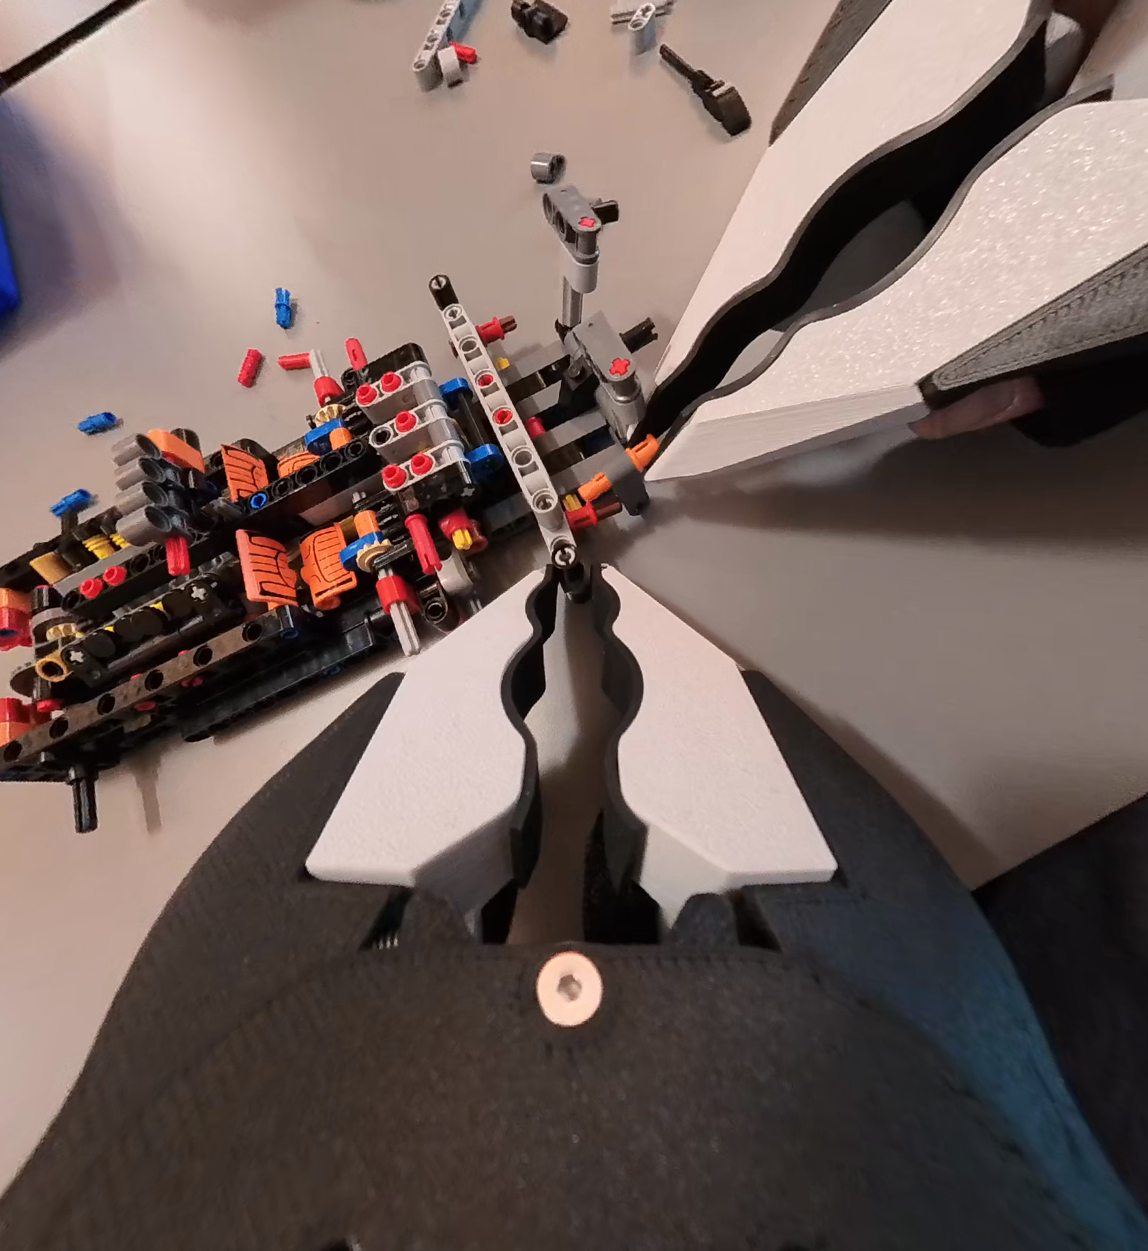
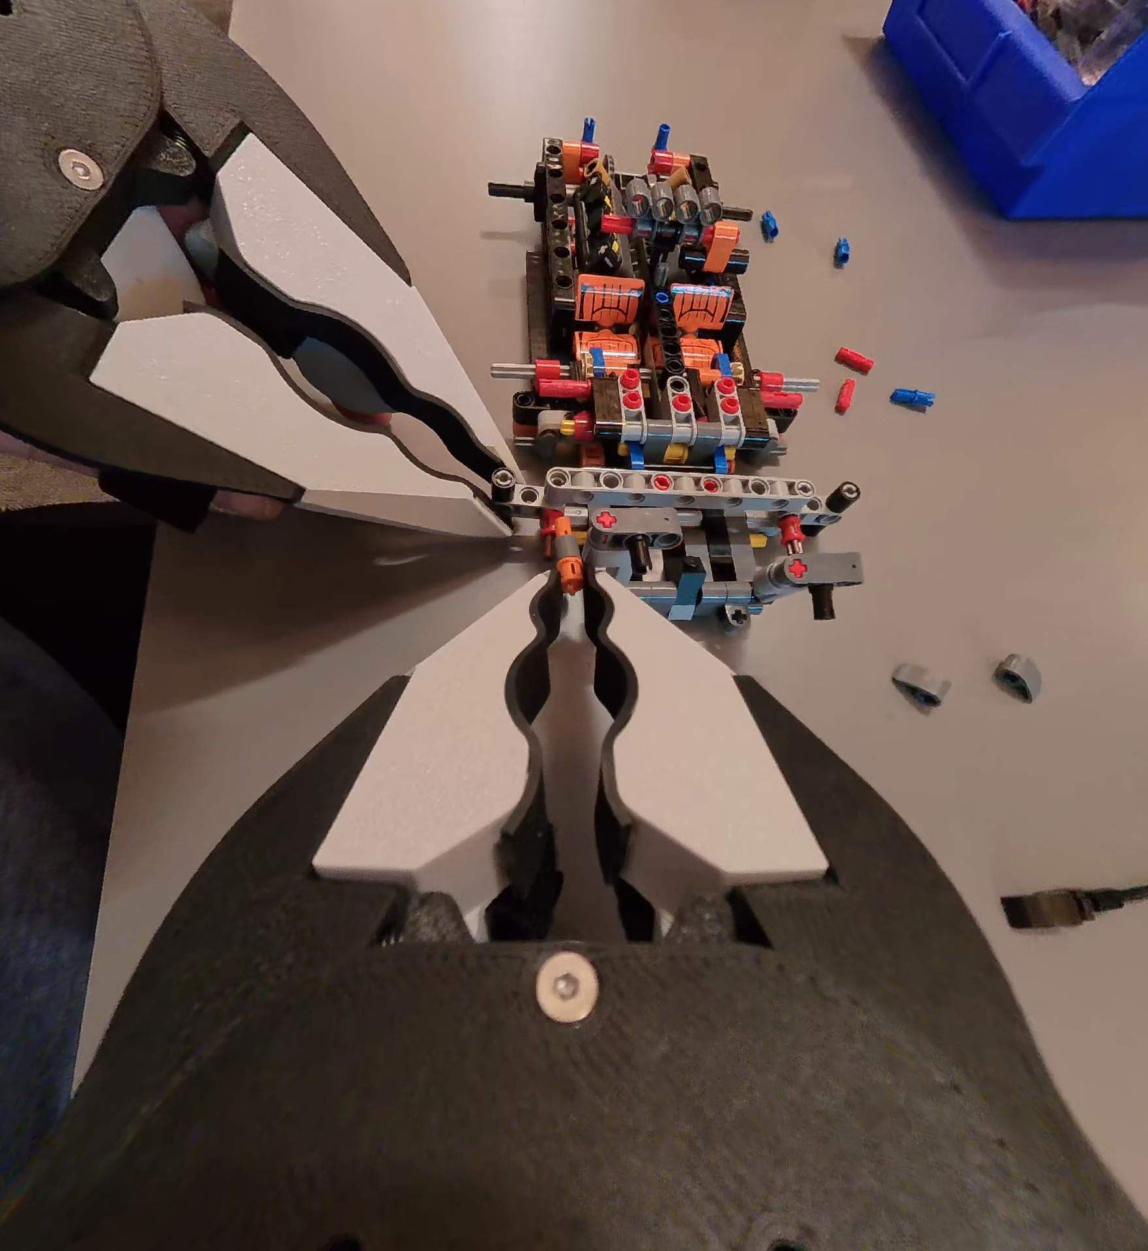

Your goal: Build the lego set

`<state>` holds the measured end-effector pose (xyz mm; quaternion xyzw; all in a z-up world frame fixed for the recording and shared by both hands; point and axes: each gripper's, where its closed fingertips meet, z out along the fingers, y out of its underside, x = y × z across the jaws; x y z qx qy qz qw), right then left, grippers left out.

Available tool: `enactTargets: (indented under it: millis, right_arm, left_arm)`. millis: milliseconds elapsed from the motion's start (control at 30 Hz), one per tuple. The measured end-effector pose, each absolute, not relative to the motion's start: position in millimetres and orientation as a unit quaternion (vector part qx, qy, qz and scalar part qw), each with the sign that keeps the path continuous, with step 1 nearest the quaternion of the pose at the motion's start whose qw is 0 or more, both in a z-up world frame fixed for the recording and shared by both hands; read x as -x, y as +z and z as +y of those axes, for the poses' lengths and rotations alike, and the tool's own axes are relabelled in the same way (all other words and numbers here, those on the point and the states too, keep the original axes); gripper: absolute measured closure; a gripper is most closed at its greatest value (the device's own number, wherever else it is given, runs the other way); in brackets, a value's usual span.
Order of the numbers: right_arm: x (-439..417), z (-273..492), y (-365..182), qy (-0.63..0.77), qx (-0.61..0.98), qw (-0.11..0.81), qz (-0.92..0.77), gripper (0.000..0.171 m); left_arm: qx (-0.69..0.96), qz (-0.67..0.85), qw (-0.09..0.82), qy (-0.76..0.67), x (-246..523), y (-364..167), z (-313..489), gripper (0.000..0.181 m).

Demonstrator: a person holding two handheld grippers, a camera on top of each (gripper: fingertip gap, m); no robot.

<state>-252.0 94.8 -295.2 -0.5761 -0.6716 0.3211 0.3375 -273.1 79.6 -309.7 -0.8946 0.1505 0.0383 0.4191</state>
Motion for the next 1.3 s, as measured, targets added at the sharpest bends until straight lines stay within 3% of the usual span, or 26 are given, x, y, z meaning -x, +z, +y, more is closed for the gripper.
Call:
enactTargets:
  millis: [300,533,1300]
  right_arm:
    - [251,92,-297,0.328,0.573,0.325,-0.677,0.167]
    - [250,93,-298,0.324,0.574,0.326,-0.677,0.167]
    - [244,95,-296,0.337,0.576,0.319,-0.673,0.167]
  left_arm:
    - [0.895,0.149,0.418,0.037,274,-310,75,0.172]
    - [0.897,0.159,0.412,0.027,271,-314,70,0.159]
    - [0.894,0.154,0.417,0.055,261,-313,72,0.165]
